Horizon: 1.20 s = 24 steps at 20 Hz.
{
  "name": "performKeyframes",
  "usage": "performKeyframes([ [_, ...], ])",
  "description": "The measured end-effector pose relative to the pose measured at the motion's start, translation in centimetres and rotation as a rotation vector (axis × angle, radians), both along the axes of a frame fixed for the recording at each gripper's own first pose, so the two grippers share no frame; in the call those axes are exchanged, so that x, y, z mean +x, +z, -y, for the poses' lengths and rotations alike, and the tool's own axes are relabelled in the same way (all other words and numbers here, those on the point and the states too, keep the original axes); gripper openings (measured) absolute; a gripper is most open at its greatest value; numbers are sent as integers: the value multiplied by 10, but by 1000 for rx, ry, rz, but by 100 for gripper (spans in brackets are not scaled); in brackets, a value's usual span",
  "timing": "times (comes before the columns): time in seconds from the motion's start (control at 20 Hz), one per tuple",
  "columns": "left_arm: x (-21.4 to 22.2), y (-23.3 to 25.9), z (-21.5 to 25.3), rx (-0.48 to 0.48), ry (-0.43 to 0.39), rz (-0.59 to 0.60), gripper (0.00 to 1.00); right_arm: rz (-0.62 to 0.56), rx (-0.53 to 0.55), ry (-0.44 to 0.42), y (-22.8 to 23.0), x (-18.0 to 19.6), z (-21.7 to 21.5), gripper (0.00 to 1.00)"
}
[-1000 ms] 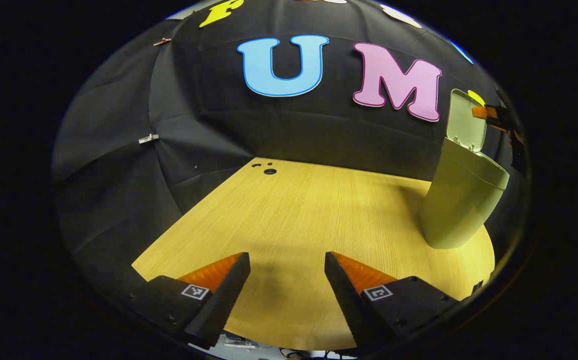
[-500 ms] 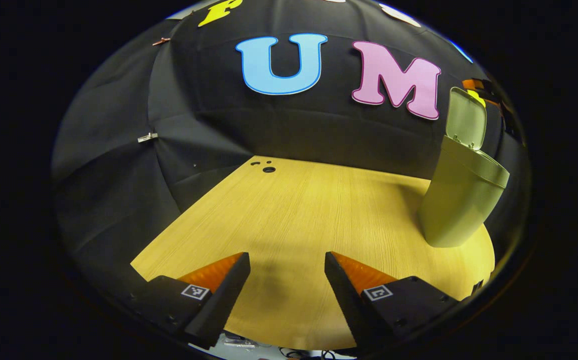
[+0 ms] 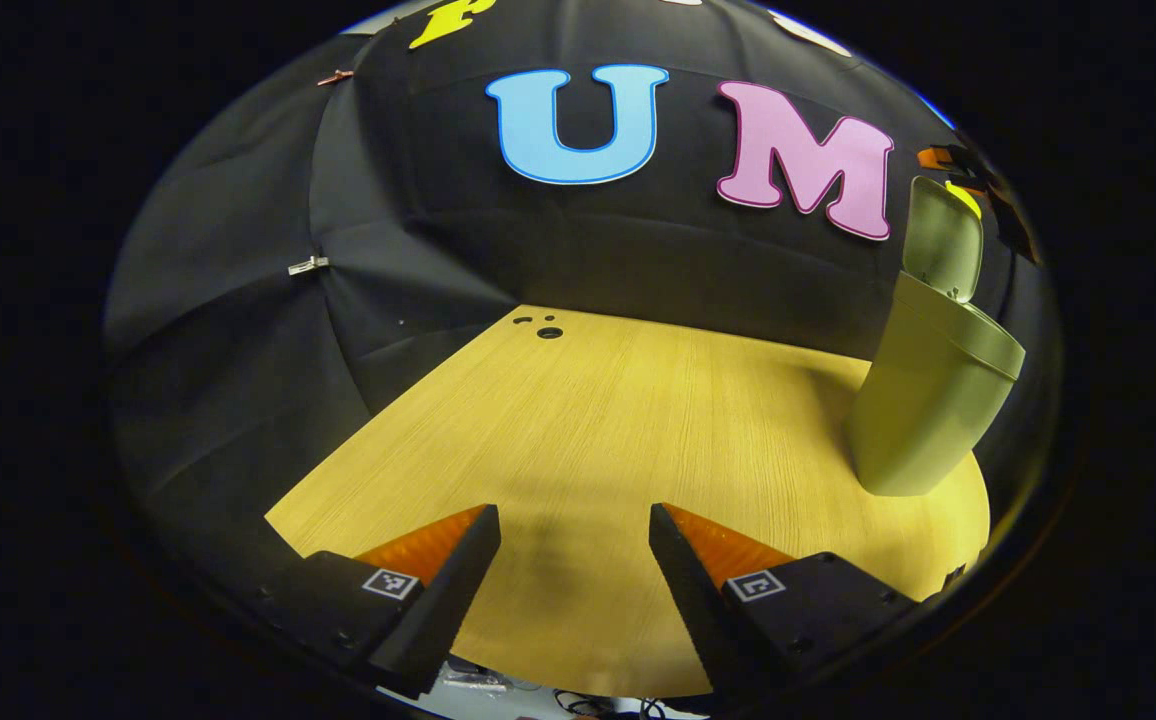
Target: Press the lid of the desktop garbage bin to open it, pick up the crumpled paper on the desktop and throw it into the bin, then pick up the pop can on the desktop and drop it into the bin, and finally close the garbage bin lid.
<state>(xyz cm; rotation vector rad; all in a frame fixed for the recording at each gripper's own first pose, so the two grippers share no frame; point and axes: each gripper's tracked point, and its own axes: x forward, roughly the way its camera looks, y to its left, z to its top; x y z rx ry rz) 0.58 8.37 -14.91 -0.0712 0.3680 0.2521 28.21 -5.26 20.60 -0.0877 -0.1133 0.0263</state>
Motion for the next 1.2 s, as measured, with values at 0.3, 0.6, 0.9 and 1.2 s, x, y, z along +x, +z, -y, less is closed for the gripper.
performKeyframes([
  [0.3, -10, -3, -8, -19, 36, 6, 96, -78, 3, 0, -23, 6, 4, 96],
  [0.6, -14, -5, -10, -25, 26, 9, 96, -75, 3, 0, -27, -9, 4, 96],
  [0.9, -17, -6, -3, -23, -18, 18, 96, -103, 13, 1, -44, -45, 4, 96],
  [1.2, -21, -15, 1, -28, -50, 2, 96, -105, 12, -11, -71, -82, 4, 96],
])
